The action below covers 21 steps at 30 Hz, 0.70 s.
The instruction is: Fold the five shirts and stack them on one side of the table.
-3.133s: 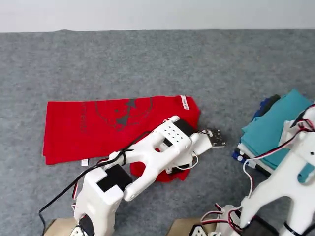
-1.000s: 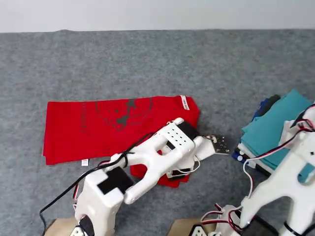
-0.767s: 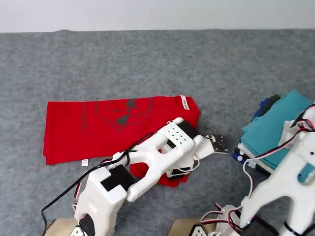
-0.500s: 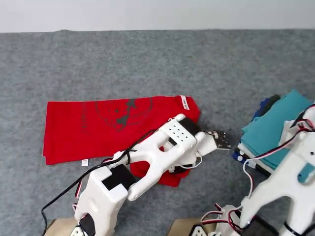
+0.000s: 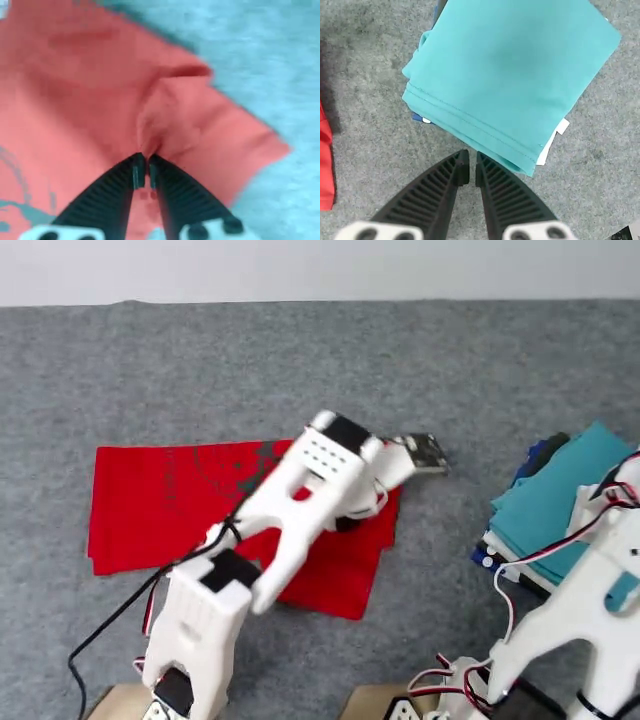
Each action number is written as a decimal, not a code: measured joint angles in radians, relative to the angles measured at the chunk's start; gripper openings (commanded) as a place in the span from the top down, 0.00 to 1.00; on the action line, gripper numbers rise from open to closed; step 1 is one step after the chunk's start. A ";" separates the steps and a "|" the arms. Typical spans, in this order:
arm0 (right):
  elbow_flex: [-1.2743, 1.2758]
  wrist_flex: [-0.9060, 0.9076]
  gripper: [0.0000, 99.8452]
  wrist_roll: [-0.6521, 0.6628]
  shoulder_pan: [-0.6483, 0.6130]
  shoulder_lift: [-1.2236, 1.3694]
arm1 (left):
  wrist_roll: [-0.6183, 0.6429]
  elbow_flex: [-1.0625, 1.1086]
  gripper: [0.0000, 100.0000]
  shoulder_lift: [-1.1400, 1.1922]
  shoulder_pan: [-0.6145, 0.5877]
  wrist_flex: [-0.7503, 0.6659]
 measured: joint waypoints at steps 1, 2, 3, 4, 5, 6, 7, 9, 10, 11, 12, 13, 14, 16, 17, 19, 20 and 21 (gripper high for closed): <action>0.000 0.000 0.96 0.000 0.000 0.000 | -0.011 -0.032 1.00 0.026 -0.020 0.000; 0.000 0.000 0.96 0.000 0.000 0.000 | -0.020 -0.063 1.00 0.052 -0.037 0.000; 0.000 0.000 0.96 0.000 0.000 0.000 | -0.029 -0.095 0.99 0.081 -0.054 0.008; 0.000 0.000 0.96 0.000 0.000 0.000 | -0.037 -0.132 0.99 0.107 -0.068 0.015; 0.000 0.000 0.96 0.000 0.000 0.000 | -0.043 -0.170 0.99 0.137 -0.081 0.025; 0.000 0.000 0.96 0.000 0.000 0.000 | -0.051 -0.212 0.99 0.163 -0.091 0.035; 0.000 0.000 0.96 0.000 -0.005 0.000 | -0.055 -0.255 0.99 0.189 -0.100 0.044; 0.000 0.000 0.96 0.000 -0.012 0.000 | -0.061 -0.341 0.99 0.236 -0.112 0.066; 0.000 0.000 0.96 0.000 -0.015 0.000 | -0.061 -0.381 0.99 0.255 -0.118 0.072; 0.000 0.000 0.96 0.000 -0.015 0.000 | -0.061 -0.419 0.99 0.272 -0.121 0.077; 0.000 0.000 0.96 0.000 -0.015 0.000 | -0.066 -0.451 0.98 0.285 -0.123 0.078; 0.000 0.000 0.96 0.000 -0.015 0.000 | -0.072 -0.471 0.96 0.293 -0.123 0.078; 0.000 0.000 0.96 0.000 -0.015 0.000 | -0.074 -0.485 0.94 0.296 -0.123 0.078; 0.000 0.000 0.96 0.000 -0.015 0.000 | -0.077 -0.496 0.89 0.296 -0.123 0.078; 0.000 0.000 0.96 0.000 -0.015 0.000 | -0.077 -0.500 0.88 0.296 -0.123 0.078; 0.000 0.000 0.96 0.000 -0.015 0.000 | -0.077 -0.500 0.88 0.296 -0.133 0.078; 0.000 0.000 0.96 0.000 -0.015 0.000 | -0.077 -0.500 0.88 0.296 -0.143 0.078; 0.000 0.000 0.96 0.000 -0.015 0.000 | -0.078 -0.500 0.88 0.296 -0.155 0.078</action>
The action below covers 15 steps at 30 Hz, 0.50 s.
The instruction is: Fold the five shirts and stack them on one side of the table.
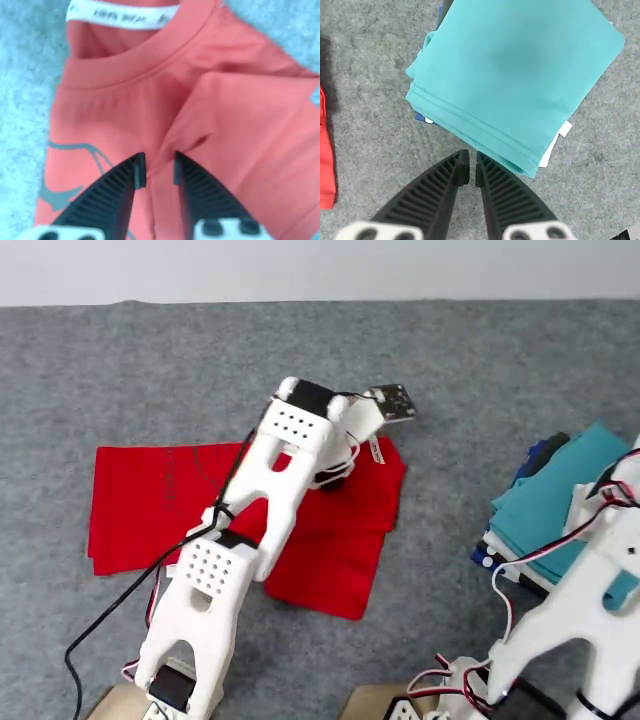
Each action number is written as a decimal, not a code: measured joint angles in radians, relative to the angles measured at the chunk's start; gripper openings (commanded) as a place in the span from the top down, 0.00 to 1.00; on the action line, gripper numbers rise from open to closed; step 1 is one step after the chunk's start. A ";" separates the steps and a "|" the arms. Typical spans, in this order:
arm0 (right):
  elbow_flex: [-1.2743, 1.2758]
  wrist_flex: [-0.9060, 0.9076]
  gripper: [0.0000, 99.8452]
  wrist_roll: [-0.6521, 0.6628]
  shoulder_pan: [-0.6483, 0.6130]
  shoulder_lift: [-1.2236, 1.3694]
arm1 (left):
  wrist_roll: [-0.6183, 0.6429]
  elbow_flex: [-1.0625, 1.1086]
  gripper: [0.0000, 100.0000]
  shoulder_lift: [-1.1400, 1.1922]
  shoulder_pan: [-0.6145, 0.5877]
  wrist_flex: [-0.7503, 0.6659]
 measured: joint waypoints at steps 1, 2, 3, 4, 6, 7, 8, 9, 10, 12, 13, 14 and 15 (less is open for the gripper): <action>0.000 0.000 0.96 0.000 0.000 0.000 | 0.000 0.000 0.88 0.000 -0.011 0.000; 0.000 0.000 0.96 0.000 0.000 0.000 | 0.000 0.000 0.88 0.000 -0.023 0.000; 0.000 0.000 0.96 0.000 0.000 0.000 | 0.000 0.000 0.88 0.000 -0.035 0.000; 0.000 0.000 0.96 0.000 0.000 0.000 | 0.000 0.000 0.88 0.000 -0.048 0.000; 0.000 0.000 0.96 0.000 0.000 0.000 | 0.003 0.000 0.88 -0.015 -0.063 0.000; 0.000 0.000 0.96 0.000 0.000 0.000 | 0.005 0.005 0.88 -0.034 -0.063 0.000; 0.000 0.000 0.96 0.000 0.000 0.000 | 0.005 0.020 0.88 -0.061 -0.061 0.000; 0.000 0.000 0.96 0.000 0.000 0.000 | 0.003 0.043 0.88 -0.092 -0.055 0.000; 0.000 0.000 0.96 0.000 0.000 0.000 | 0.002 0.075 0.88 -0.127 -0.048 0.000; 0.000 0.000 0.96 0.000 0.000 0.000 | 0.005 0.160 0.88 -0.203 -0.021 0.000; 0.000 0.000 0.96 0.000 0.000 0.000 | 0.006 0.213 0.88 -0.247 -0.003 0.000; 0.000 0.000 0.96 0.000 0.000 0.000 | 0.008 0.270 0.88 -0.293 0.015 0.000; 0.000 0.000 0.96 0.000 0.000 0.000 | 0.020 0.333 0.88 -0.338 0.034 0.000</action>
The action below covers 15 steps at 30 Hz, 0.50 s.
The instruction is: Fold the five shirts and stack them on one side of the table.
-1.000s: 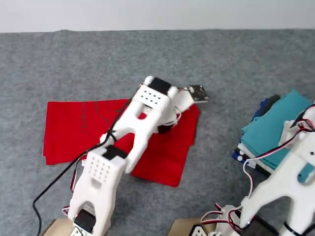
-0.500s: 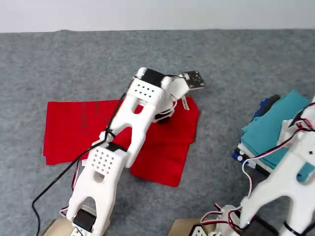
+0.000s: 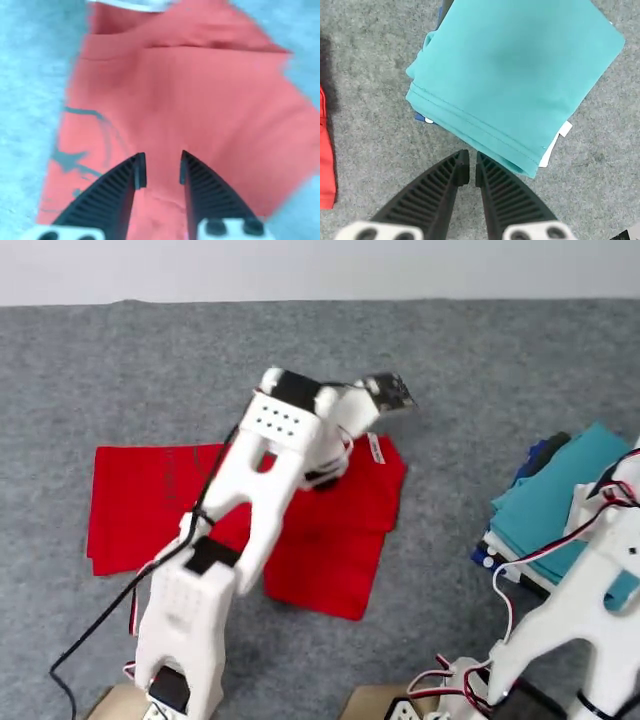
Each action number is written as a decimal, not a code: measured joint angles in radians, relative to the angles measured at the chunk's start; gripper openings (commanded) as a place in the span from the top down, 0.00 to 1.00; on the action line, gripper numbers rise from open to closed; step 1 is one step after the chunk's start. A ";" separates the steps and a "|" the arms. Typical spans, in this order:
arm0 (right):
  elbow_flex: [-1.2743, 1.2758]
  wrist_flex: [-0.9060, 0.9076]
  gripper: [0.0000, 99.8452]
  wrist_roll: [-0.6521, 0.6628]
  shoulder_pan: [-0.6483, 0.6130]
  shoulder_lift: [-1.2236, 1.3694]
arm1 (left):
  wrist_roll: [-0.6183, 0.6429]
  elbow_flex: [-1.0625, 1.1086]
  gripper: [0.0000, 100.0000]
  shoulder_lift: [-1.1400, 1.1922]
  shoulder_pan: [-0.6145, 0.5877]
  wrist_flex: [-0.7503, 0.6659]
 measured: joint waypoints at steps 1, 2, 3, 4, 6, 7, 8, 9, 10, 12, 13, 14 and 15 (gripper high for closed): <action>0.000 0.000 0.96 0.000 0.000 0.000 | 0.008 0.060 0.88 -0.044 0.020 0.000; 0.000 0.000 0.96 0.000 0.000 0.000 | 0.017 0.120 0.88 -0.084 0.038 0.000; 0.000 0.000 0.96 0.000 0.000 0.000 | 0.028 0.180 0.88 -0.123 0.057 0.000; 0.000 0.000 0.96 0.000 0.000 0.000 | 0.040 0.235 0.88 -0.157 0.075 0.000; 0.000 0.000 0.96 0.000 0.000 0.000 | 0.054 0.342 0.88 -0.210 0.115 0.000; 0.000 0.000 0.96 0.000 0.000 0.000 | 0.057 0.391 0.88 -0.227 0.138 0.000; 0.000 0.000 0.96 0.000 0.000 0.000 | 0.060 0.442 0.88 -0.241 0.163 0.000; 0.000 0.000 0.96 0.000 0.000 0.000 | 0.060 0.488 0.88 -0.250 0.187 -0.002; 0.000 0.000 0.96 0.000 0.000 0.000 | 0.060 0.528 0.88 -0.255 0.212 -0.003; 0.000 0.000 0.96 0.000 0.000 0.000 | 0.061 0.588 0.88 -0.258 0.256 -0.026; 0.000 0.000 0.96 0.000 0.000 0.000 | 0.068 0.609 0.88 -0.258 0.275 -0.041; 0.000 0.000 0.96 0.000 0.000 0.000 | 0.077 0.629 0.88 -0.258 0.293 -0.054; 0.000 0.000 0.96 0.000 0.000 0.000 | 0.078 0.649 0.87 -0.259 0.310 -0.068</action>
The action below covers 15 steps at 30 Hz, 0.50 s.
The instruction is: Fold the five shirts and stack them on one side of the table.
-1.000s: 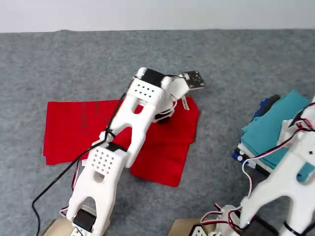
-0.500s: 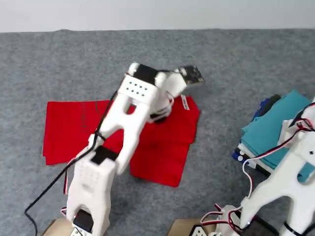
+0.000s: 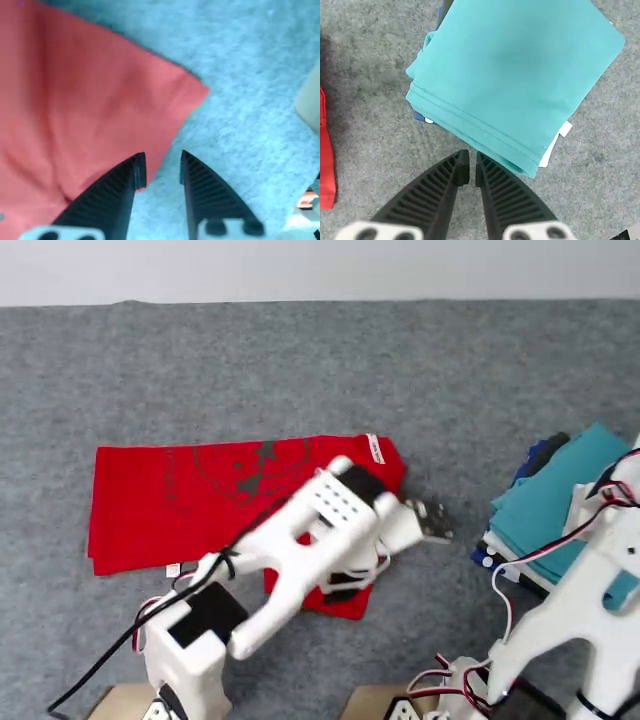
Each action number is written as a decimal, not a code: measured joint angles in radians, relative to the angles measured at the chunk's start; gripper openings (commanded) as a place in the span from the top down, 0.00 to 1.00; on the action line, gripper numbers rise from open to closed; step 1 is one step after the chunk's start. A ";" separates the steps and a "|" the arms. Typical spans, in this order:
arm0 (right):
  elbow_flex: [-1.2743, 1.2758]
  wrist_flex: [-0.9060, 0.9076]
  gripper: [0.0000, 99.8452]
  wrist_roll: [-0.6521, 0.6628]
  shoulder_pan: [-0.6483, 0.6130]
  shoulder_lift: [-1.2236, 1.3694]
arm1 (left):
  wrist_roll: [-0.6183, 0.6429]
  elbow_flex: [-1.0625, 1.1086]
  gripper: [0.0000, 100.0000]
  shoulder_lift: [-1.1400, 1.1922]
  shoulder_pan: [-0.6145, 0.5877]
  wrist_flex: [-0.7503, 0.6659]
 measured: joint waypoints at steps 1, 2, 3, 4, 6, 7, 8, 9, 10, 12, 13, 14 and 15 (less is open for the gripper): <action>0.000 0.000 0.96 0.000 0.000 0.000 | 0.000 0.017 0.86 0.000 0.015 -0.014; 0.000 0.000 0.96 0.000 0.000 0.000 | 0.000 0.029 0.85 0.002 0.029 -0.031; 0.000 0.000 0.96 0.000 0.000 0.000 | 0.000 0.037 0.85 0.005 0.040 -0.041; 0.000 0.000 0.96 0.000 0.000 0.000 | -0.003 0.037 0.85 0.017 0.046 -0.054; 0.000 0.000 0.96 0.000 0.000 0.000 | 0.005 0.037 0.85 0.054 0.051 -0.075; 0.000 0.000 0.96 0.000 0.000 0.000 | 0.005 0.037 0.85 0.074 0.051 -0.081; 0.000 0.000 0.96 0.000 0.000 0.000 | 0.005 0.037 0.85 0.094 0.051 -0.089; 0.000 0.000 0.96 0.000 0.000 0.000 | 0.005 0.037 0.85 0.115 0.051 -0.095; 0.000 0.000 0.96 0.000 0.000 0.000 | 0.005 0.037 0.85 0.135 0.051 -0.103; 0.000 0.000 0.96 0.000 0.000 0.000 | 0.006 0.035 0.86 0.167 0.051 -0.114; 0.000 0.000 0.96 0.000 0.000 0.000 | 0.015 0.034 0.88 0.175 0.051 -0.121; 0.000 0.000 0.96 0.000 0.000 0.000 | 0.028 0.029 0.91 0.180 0.051 -0.123; 0.000 0.000 0.96 0.000 0.000 0.000 | 0.035 0.025 0.93 0.181 0.051 -0.123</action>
